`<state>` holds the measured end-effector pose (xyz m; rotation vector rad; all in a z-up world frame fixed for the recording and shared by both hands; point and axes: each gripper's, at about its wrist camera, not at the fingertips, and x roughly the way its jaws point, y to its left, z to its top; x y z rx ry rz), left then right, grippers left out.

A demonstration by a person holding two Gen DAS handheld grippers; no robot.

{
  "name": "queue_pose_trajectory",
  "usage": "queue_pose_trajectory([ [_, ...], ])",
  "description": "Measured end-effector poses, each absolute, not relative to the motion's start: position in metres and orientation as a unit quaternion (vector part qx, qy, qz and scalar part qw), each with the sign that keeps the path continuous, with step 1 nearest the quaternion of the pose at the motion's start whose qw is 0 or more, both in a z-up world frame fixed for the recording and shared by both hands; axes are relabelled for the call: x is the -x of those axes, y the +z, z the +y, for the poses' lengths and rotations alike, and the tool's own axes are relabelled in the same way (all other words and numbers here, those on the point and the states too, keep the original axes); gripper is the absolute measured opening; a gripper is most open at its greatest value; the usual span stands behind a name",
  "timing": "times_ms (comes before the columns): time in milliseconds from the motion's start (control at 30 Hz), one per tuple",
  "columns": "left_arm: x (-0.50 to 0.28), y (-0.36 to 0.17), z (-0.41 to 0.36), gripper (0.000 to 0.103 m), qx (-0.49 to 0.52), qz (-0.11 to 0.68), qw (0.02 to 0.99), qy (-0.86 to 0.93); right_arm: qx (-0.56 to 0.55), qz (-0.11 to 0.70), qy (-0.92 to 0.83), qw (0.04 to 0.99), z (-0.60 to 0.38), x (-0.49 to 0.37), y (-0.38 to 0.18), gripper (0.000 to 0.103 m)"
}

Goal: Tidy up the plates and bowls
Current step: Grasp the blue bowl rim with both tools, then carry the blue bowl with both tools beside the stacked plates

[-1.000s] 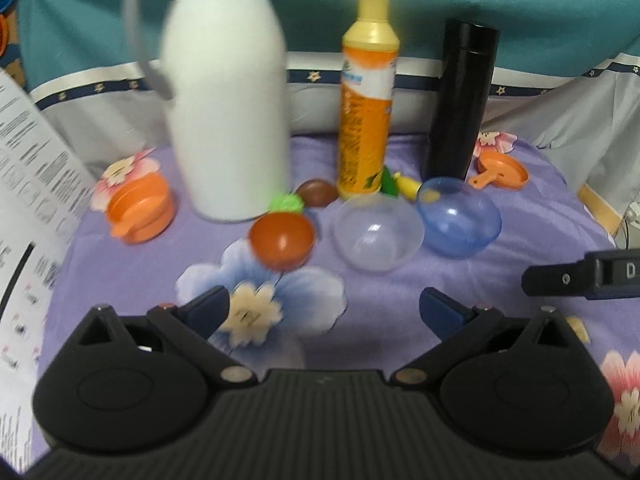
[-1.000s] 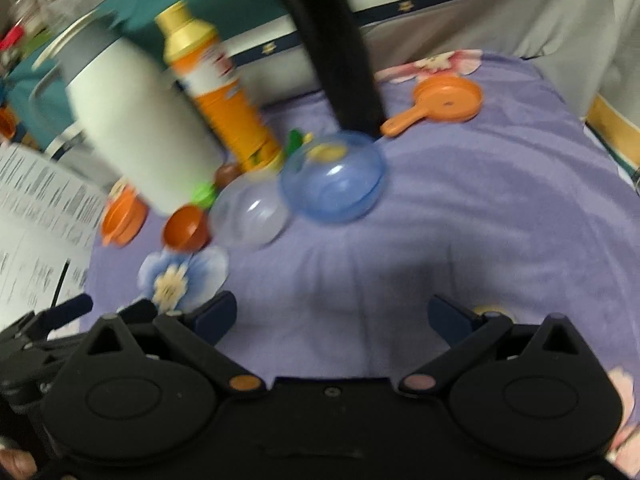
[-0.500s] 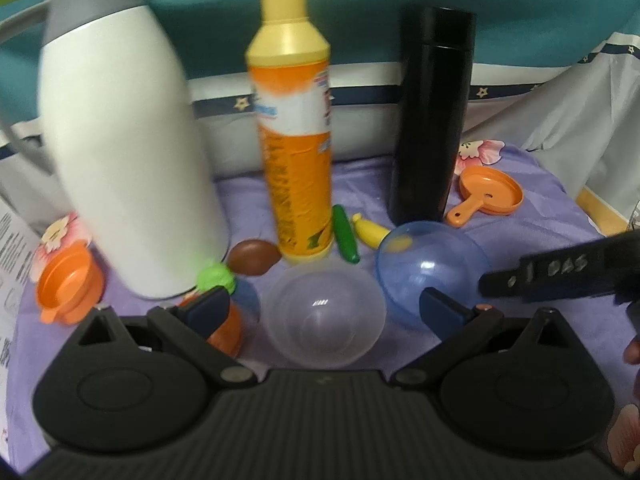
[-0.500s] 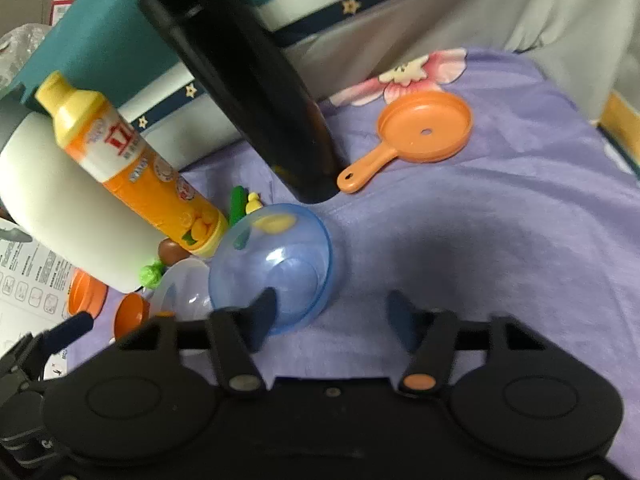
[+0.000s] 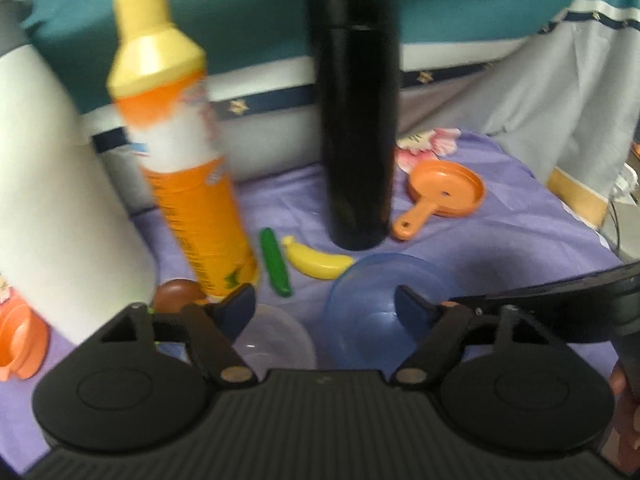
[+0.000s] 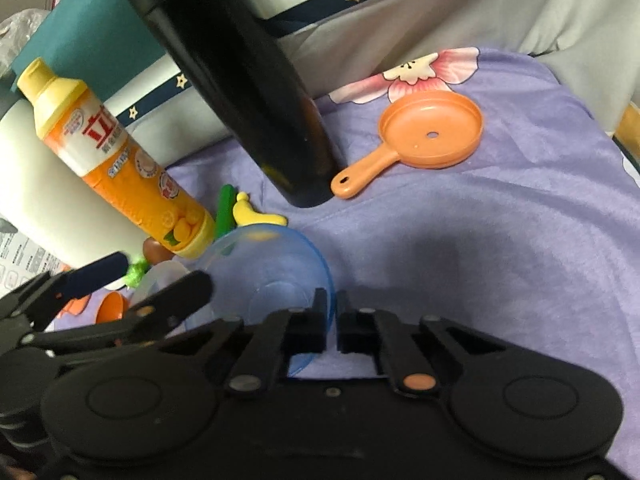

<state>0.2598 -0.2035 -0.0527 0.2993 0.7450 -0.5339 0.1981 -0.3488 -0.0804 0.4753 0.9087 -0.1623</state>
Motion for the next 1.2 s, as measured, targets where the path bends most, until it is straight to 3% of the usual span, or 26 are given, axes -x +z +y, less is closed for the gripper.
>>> queue_pose_trajectory([
  [267, -0.249, -0.061, -0.218, 0.06, -0.147, 0.372, 0.872, -0.282, -0.221, 0.437, -0.089, 0.867, -0.364, -0.185, -0.08, 0.004],
  [433, -0.244, -0.071, -0.226, 0.036, -0.15, 0.393, 0.858, -0.295, -0.221, 0.438, -0.095, 0.866, -0.371, -0.18, -0.08, 0.004],
  [767, -0.243, -0.085, -0.229, 0.032, -0.148, 0.425, 0.85, -0.275, -0.242, 0.436, -0.09, 0.862, -0.372, -0.177, -0.081, 0.012],
  [833, -0.242, -0.083, -0.23, 0.02, -0.155, 0.423, 0.851, -0.271, -0.242, 0.434, -0.088, 0.863, -0.37, -0.176, -0.081, 0.012],
  [900, -0.241, -0.082, -0.229, 0.017, -0.157, 0.427, 0.851, -0.262, -0.228, 0.431, -0.089, 0.869, -0.365, -0.174, -0.077, 0.011],
  [1200, -0.218, -0.064, -0.203, 0.017, -0.143, 0.436, 0.853, -0.251, -0.218, 0.422, -0.081, 0.876, -0.342, -0.155, -0.051, 0.011],
])
